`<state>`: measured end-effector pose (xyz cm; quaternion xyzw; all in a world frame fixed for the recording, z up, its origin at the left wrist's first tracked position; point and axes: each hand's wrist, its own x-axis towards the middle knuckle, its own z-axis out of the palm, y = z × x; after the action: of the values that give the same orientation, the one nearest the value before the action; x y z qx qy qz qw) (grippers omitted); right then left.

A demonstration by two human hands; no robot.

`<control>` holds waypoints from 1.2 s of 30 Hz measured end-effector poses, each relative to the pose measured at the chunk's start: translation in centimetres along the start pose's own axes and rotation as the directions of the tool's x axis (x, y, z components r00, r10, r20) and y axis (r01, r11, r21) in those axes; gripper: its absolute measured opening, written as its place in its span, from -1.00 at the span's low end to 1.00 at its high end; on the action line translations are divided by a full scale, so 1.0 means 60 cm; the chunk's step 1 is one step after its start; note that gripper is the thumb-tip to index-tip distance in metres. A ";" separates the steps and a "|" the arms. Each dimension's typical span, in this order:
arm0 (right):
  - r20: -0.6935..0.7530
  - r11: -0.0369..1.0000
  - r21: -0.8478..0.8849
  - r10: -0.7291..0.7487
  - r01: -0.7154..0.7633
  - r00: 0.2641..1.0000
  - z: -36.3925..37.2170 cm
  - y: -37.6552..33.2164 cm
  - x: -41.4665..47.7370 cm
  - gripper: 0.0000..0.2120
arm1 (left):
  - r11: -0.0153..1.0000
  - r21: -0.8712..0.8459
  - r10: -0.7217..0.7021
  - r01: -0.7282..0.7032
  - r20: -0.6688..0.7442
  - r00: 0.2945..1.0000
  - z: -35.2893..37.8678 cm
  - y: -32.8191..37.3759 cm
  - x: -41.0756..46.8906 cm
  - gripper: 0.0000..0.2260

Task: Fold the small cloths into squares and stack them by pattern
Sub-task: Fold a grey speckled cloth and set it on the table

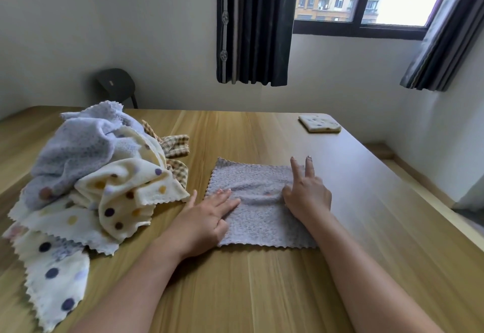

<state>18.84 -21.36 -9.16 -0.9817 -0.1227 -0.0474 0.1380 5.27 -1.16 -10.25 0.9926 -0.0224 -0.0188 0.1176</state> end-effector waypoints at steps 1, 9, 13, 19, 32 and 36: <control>-0.016 0.999 0.008 -0.052 0.052 0.999 0.003 0.001 -0.002 -0.40 | 1.000 0.012 -0.012 0.012 -0.001 1.000 0.002 -0.001 0.001 -0.48; 0.037 0.924 0.067 -0.380 0.377 0.924 0.000 0.022 -0.044 -0.55 | 0.990 -0.043 0.120 -0.134 -0.240 0.963 0.001 -0.018 0.009 -0.30; -0.029 0.834 0.287 -0.484 0.471 0.875 -0.008 0.039 -0.080 -0.46 | 0.964 -0.097 0.205 -0.249 -0.326 0.923 -0.002 -0.011 0.004 -0.81; -0.063 0.837 0.214 -0.503 0.504 0.862 0.003 0.019 -0.088 -0.61 | 0.958 -0.246 0.025 -0.146 -0.437 0.899 0.000 -0.006 -0.002 -0.80; -0.132 0.955 0.147 -0.239 0.257 0.962 0.002 0.044 -0.059 -0.43 | 0.919 -0.394 -0.237 0.013 -0.526 0.817 0.002 -0.011 0.002 -0.82; -0.173 0.970 0.179 -0.135 0.166 0.976 -0.002 0.048 -0.060 -0.58 | 0.890 -0.454 -0.303 0.030 -0.541 0.784 0.000 -0.012 -0.002 -0.88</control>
<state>16.07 -24.87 -10.23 -0.9445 -0.1896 -0.1239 0.2378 5.20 -0.45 -10.40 0.8953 0.1106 0.2805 0.3278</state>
